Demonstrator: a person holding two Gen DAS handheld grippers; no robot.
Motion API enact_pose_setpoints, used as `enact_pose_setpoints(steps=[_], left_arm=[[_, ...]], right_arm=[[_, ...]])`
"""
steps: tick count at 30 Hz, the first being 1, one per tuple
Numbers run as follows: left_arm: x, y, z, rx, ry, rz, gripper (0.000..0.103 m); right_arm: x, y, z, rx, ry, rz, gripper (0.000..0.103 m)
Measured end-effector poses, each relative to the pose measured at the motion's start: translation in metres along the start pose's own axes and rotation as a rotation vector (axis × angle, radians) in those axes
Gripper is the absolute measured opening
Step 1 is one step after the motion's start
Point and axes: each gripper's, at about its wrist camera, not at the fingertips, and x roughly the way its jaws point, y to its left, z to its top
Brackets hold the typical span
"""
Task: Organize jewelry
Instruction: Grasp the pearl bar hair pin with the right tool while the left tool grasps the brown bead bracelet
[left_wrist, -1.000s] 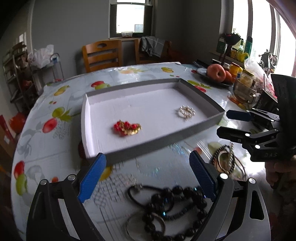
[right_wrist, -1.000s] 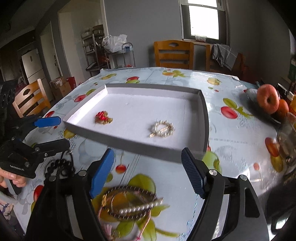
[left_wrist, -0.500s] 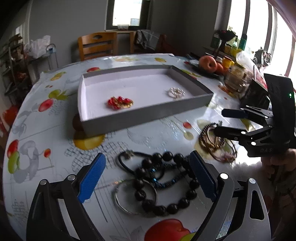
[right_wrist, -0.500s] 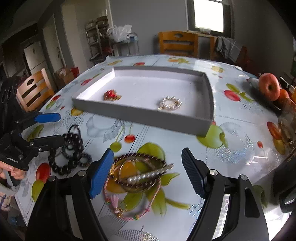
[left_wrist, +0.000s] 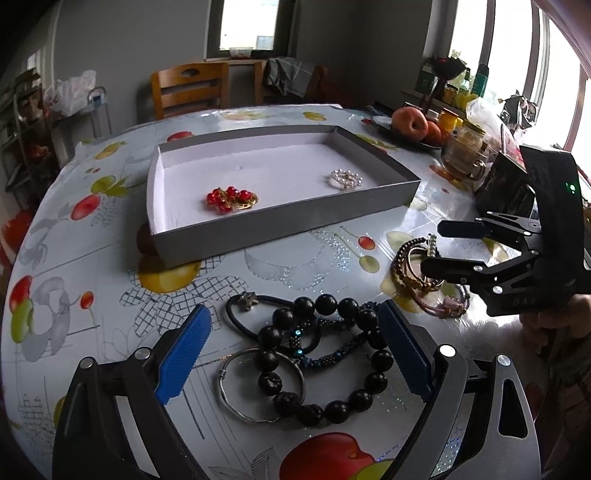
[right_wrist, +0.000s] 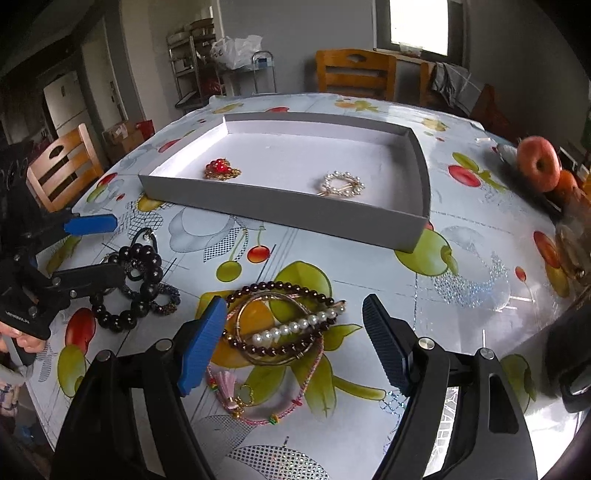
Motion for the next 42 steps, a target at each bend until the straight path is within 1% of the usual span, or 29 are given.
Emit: enact_pose_setpoints(steps=[1, 3, 4, 6, 7, 9, 11, 15, 21, 24, 28, 31, 33, 38, 41, 42], left_arm=[[0.0, 0.0, 0.0, 0.001, 0.0, -0.001, 0.092], [0.0, -0.002, 0.001, 0.003, -0.002, -0.004, 0.092], [0.001, -0.003, 0.002, 0.004, -0.002, -0.005, 0.092], [0.0, -0.005, 0.002, 0.01, -0.003, -0.005, 0.092], [0.0, -0.006, 0.003, 0.013, -0.003, -0.004, 0.092], [0.0, -0.009, 0.005, 0.019, -0.006, -0.002, 0.092], [-0.001, -0.011, 0.006, 0.024, -0.008, -0.005, 0.092], [0.0, -0.022, 0.011, 0.046, -0.01, -0.014, 0.092], [0.005, -0.043, 0.016, 0.085, -0.002, -0.044, 0.092], [0.009, -0.052, 0.016, 0.103, 0.005, -0.06, 0.092], [0.015, -0.067, 0.018, 0.13, 0.016, -0.09, 0.092], [0.021, -0.076, 0.019, 0.153, 0.029, -0.1, 0.092], [0.026, -0.082, 0.021, 0.166, 0.038, -0.103, 0.092], [0.035, -0.086, 0.03, 0.178, 0.048, -0.114, 0.091], [0.043, -0.083, 0.038, 0.164, 0.056, -0.135, 0.079], [0.045, -0.082, 0.039, 0.161, 0.06, -0.134, 0.071]], right_arm=[[0.001, -0.001, 0.0, 0.004, 0.005, 0.002, 0.074], [0.005, -0.004, 0.002, 0.016, 0.019, 0.018, 0.066], [0.006, -0.005, 0.002, 0.023, 0.022, 0.024, 0.063], [0.009, -0.006, 0.004, 0.029, 0.028, 0.023, 0.05], [0.009, -0.006, 0.005, 0.03, 0.029, 0.02, 0.046], [0.007, -0.007, 0.004, 0.035, 0.02, 0.021, 0.031], [0.004, -0.008, 0.004, 0.037, 0.005, 0.022, 0.023], [-0.003, -0.009, 0.004, 0.038, -0.023, 0.028, 0.014], [-0.019, -0.015, 0.006, 0.06, -0.079, 0.044, 0.008], [-0.03, -0.022, 0.007, 0.09, -0.122, 0.056, 0.006], [-0.039, -0.03, 0.01, 0.124, -0.165, 0.063, 0.006], [-0.042, -0.033, 0.012, 0.134, -0.183, 0.059, 0.006], [-0.042, -0.036, 0.013, 0.136, -0.185, 0.04, 0.006], [-0.048, -0.05, 0.009, 0.176, -0.199, 0.031, 0.006], [-0.051, -0.058, 0.006, 0.195, -0.206, 0.021, 0.006], [-0.051, -0.06, 0.004, 0.199, -0.205, 0.018, 0.006]])
